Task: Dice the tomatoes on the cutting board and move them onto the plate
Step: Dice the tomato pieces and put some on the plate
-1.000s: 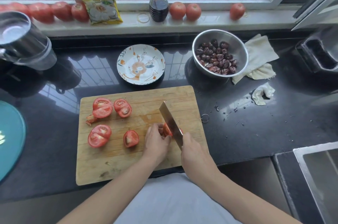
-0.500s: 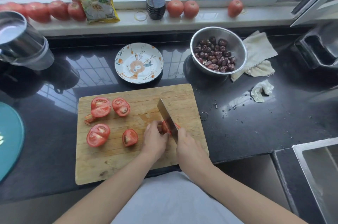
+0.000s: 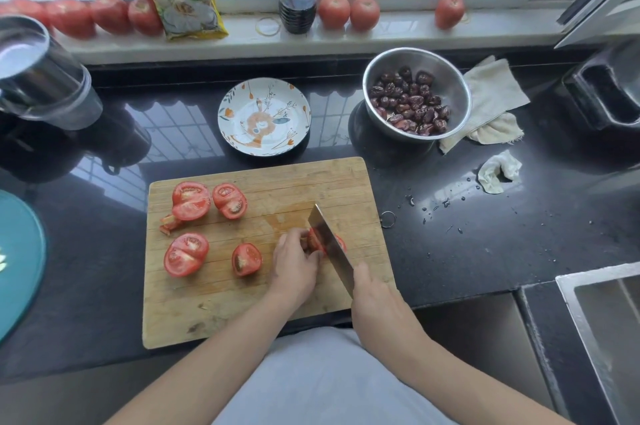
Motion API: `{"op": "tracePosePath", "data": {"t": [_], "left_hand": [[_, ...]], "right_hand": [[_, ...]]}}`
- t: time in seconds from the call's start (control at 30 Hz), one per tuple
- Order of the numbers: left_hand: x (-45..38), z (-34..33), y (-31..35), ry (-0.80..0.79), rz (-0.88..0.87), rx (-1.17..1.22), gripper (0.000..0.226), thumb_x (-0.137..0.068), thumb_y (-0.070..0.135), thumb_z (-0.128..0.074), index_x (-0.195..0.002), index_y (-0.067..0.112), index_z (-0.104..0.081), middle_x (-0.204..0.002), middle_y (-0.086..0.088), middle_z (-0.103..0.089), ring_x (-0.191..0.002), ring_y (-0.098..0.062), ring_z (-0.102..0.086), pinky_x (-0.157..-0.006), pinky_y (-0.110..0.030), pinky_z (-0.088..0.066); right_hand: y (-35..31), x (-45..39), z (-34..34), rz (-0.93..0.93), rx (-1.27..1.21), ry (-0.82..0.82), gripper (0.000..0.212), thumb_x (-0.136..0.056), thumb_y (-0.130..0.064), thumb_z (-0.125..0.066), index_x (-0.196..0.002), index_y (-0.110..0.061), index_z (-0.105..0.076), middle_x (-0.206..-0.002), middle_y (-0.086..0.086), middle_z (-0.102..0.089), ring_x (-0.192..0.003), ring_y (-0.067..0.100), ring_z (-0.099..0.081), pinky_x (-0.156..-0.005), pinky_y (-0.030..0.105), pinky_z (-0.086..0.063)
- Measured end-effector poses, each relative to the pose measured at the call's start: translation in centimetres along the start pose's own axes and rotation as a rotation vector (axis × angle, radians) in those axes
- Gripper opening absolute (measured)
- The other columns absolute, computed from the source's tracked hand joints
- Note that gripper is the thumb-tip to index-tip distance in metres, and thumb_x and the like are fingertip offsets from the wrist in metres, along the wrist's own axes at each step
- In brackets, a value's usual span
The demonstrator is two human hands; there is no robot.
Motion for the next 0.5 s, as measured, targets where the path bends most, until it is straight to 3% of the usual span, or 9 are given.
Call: {"op": "tracePosePath", "data": {"t": [0.2,0.27,0.4,0.5], "left_hand": [[-0.2,0.0,-0.1,-0.002,0.001,-0.055,0.032,-0.094,0.012,-0.07,-0.125,0.013,-0.061,-0.122,-0.004,-0.057,-0.119,-0.025,-0.056,-0.104,-0.044,-0.048],[-0.2,0.0,-0.1,-0.008,0.0,-0.052,0.032,-0.095,0.011,-0.07,-0.125,0.013,-0.061,-0.121,-0.003,-0.056,-0.119,-0.024,-0.056,-0.105,-0.042,-0.047],[-0.2,-0.2,-0.2,-0.004,-0.009,-0.028,0.031,-0.095,0.013,-0.071,-0.124,0.016,-0.061,-0.116,0.004,-0.051,-0.115,-0.022,-0.059,-0.104,-0.041,-0.05],[-0.2,-0.2,-0.4,-0.011,0.002,-0.034,0.03,-0.096,0.015,-0.07,-0.125,0.016,-0.061,-0.115,0.006,-0.05,-0.113,-0.022,-0.06,-0.103,-0.04,-0.05]], "right_hand": [[-2.1,-4.1,0.3,-0.036,-0.139,0.086,0.023,-0.097,-0.008,-0.035,-0.117,-0.02,-0.035,-0.106,0.004,-0.057,-0.094,0.035,-0.058,-0.071,0.044,-0.044],[-2.0,-3.9,0.4,-0.041,-0.118,0.069,0.025,-0.096,-0.006,-0.034,-0.117,-0.019,-0.035,-0.103,0.004,-0.056,-0.094,0.035,-0.058,-0.071,0.043,-0.043],[-0.3,-0.4,-0.7,-0.048,0.031,-0.029,0.028,-0.088,0.005,-0.032,-0.099,-0.021,-0.028,-0.091,0.0,-0.049,-0.082,0.031,-0.054,-0.066,0.039,-0.037],[-0.4,-1.0,-1.2,-0.067,0.065,-0.014,0.03,-0.089,0.006,-0.033,-0.106,-0.019,-0.032,-0.1,0.003,-0.056,-0.086,0.029,-0.058,-0.067,0.038,-0.039]]}}
Point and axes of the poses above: each hand's wrist, its own x-axis away from the middle knuckle, its own z-axis out of the back of the hand, y = z × x, the point moved 10 cm from there along -x, towards the middle knuckle
